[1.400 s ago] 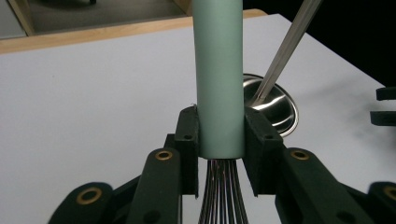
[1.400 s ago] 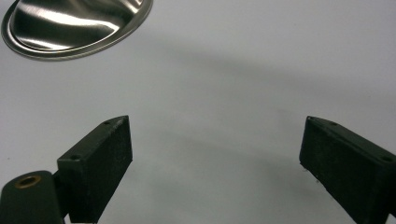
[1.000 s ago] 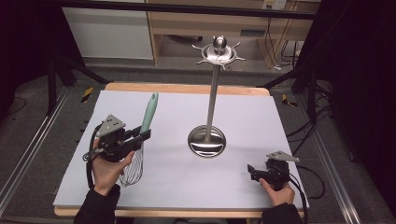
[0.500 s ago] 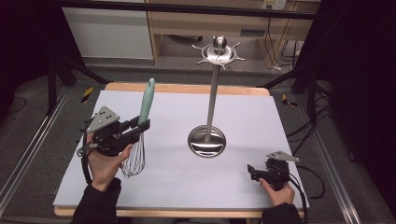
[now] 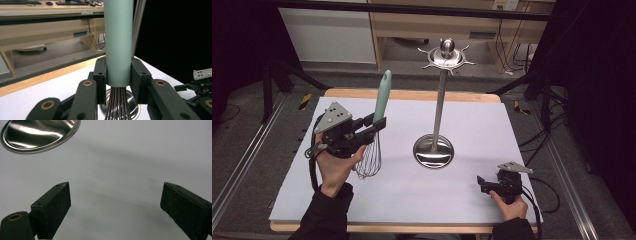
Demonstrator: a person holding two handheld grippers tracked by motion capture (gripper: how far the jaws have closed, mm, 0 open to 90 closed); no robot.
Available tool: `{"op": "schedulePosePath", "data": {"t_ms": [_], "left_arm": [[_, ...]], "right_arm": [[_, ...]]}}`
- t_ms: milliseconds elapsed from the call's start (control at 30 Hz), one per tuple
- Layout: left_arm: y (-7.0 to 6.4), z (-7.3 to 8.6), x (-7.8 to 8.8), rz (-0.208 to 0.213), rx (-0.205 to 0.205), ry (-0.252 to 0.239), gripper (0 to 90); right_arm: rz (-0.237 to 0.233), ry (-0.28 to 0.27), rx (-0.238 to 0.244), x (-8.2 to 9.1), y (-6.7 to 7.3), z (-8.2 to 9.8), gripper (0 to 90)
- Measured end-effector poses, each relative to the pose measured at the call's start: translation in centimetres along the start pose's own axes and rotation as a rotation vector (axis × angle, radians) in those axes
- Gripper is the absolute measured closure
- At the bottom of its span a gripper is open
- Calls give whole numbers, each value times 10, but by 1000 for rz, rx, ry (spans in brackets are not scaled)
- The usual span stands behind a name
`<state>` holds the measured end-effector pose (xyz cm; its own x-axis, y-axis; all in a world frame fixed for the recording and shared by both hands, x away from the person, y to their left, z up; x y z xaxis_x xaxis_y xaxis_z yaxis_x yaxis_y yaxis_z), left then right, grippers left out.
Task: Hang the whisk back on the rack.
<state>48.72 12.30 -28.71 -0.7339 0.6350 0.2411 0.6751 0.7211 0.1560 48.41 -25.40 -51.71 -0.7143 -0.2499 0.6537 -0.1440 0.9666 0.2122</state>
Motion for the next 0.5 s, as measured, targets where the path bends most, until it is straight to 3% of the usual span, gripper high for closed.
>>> {"op": "schedulePosePath", "data": {"t_ms": [300,500], "left_arm": [[-13,-20,-12,33,-38,-12,687],[-15,-26,-15,40,-40,-16,687]], "right_arm": [[-8,-3,6,0,0,-1,106],[-7,-2,6,0,0,-1,103]]}}
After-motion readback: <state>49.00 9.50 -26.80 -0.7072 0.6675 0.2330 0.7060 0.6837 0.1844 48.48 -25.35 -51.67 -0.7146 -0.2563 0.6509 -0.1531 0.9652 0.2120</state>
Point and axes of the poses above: each handheld gripper's, and its own axes: x roughly backward along the jaws, z roughly out of its underside, y roughly to its left, the point moved 7 cm from there along -x, roughly forward along the jaws, and after that the axes turned 13 degrees about -x, right-handed, at the moved point
